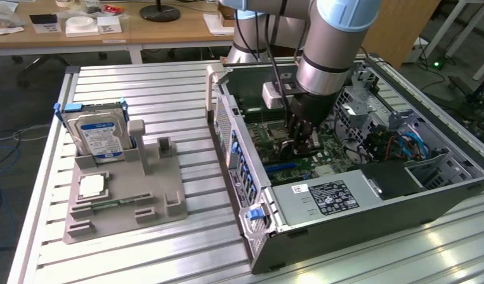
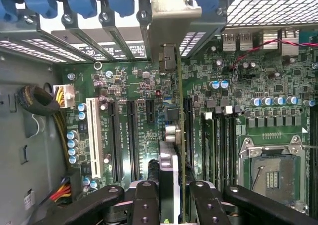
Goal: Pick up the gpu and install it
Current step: 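Insert the gpu into the slot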
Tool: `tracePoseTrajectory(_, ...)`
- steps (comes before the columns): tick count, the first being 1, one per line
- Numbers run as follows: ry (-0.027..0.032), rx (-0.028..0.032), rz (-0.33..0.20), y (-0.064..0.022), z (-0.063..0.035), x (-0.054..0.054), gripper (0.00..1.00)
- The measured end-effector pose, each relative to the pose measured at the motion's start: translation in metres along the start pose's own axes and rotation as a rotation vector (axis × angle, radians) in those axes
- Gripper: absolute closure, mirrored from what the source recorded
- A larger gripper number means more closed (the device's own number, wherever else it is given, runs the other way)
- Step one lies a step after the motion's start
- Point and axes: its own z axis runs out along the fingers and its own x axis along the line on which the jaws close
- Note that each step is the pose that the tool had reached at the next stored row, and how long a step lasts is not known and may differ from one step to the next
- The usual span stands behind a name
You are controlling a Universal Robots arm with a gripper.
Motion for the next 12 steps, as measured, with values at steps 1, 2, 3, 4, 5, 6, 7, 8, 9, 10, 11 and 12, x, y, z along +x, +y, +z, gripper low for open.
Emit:
tracePoseTrajectory(1,0.0000,0.0001,0.000,0.0003,0.0008,0.0000,0.72)
tracePoseTrajectory(2,0.0000,0.0001,0.000,0.0006,0.0014,0.0001,0.72)
tracePoseTrajectory(3,0.0001,0.0001,0.000,0.0014,0.0019,0.0001,0.72)
tracePoseTrajectory(4,0.0001,0.0000,0.000,0.0021,0.0023,0.0002,0.72)
tracePoseTrajectory(5,0.0001,0.0000,0.000,0.0026,0.0027,0.0003,0.72)
tracePoseTrajectory(6,-0.0001,0.0000,0.000,0.0032,0.0031,0.0003,0.72)
tracePoseTrajectory(7,-0.0002,0.0000,0.000,0.0036,0.0036,0.0002,0.72)
tracePoseTrajectory(8,-0.0002,0.0001,0.000,0.0037,0.0045,0.0003,0.72)
tracePoseTrajectory(9,-0.0002,0.0001,0.000,0.0037,0.0057,0.0003,0.72)
tracePoseTrajectory(10,-0.0001,0.0001,0.000,0.0037,0.0067,0.0003,0.72)
tracePoseTrajectory(11,-0.0001,0.0001,0.000,0.0037,0.0077,0.0004,0.72)
tracePoseTrajectory(12,-0.0002,0.0001,0.000,0.0038,0.0085,0.0004,0.72)
